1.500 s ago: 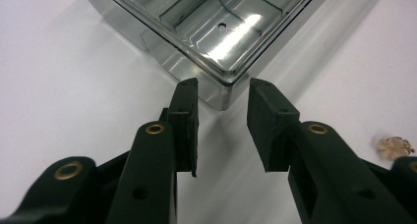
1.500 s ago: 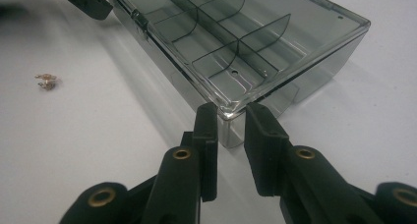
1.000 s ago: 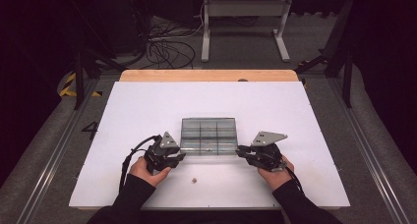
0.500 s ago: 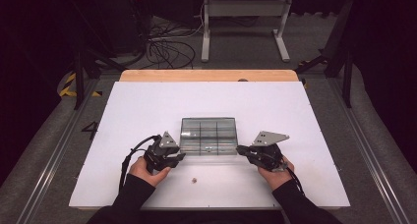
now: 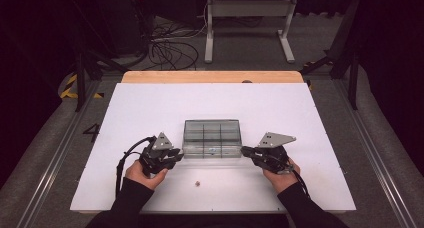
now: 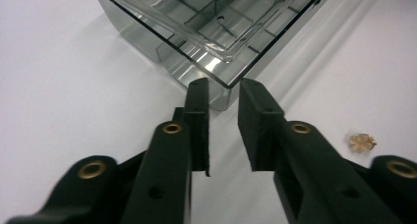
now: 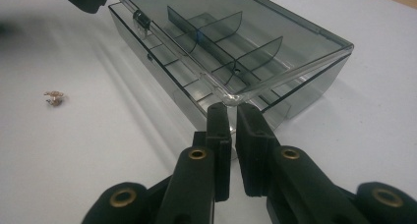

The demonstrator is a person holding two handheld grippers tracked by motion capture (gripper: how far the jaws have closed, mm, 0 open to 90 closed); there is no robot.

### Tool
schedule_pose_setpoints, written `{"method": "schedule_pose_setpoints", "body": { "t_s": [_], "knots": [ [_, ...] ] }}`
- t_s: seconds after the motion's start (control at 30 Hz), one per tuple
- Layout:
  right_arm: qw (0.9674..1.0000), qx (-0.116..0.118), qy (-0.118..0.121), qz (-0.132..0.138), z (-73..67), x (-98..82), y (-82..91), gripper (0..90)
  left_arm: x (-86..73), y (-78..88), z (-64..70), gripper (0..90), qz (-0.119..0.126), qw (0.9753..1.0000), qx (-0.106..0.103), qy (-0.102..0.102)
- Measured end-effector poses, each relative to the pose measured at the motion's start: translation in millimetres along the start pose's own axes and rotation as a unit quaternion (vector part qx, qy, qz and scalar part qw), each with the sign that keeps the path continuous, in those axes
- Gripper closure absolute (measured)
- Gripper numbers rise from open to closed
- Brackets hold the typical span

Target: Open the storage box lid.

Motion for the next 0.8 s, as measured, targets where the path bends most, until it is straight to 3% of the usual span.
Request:
{"method": "schedule_pose_setpoints", "body": {
  "t_s": [0.17, 0.6, 0.8],
  "knots": [
    [1.0, -0.001, 0.0, 0.001, -0.3, 0.9, 0.3, 84.3, 3.0, -0.3, 0.6, 88.9, 0.007, 1.0, 0.001, 0.001],
    [1.0, 0.001, -0.001, 0.003, -0.1, 1.5, 0.4, 81.9, 9.7, -3.4, 5.0, 89.3, 0.024, 0.9997, 0.006, 0.001],
    [1.0, -0.006, 0.0, -0.004, 0.2, 0.7, 0.8, 70.5, 11.0, -2.2, 5.1, 89.3, 0.028, 0.9996, 0.01, -0.002]
  ]
}}
Point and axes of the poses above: each handheld gripper's, and its own axes: y roughly backward along the jaws, x roughly out of its top, z roughly to its right, the point moved 7 cm from there along -y, roughly forward along the jaws, and after that the axes turned 6 degrees about -z, right-handed, at the moved point
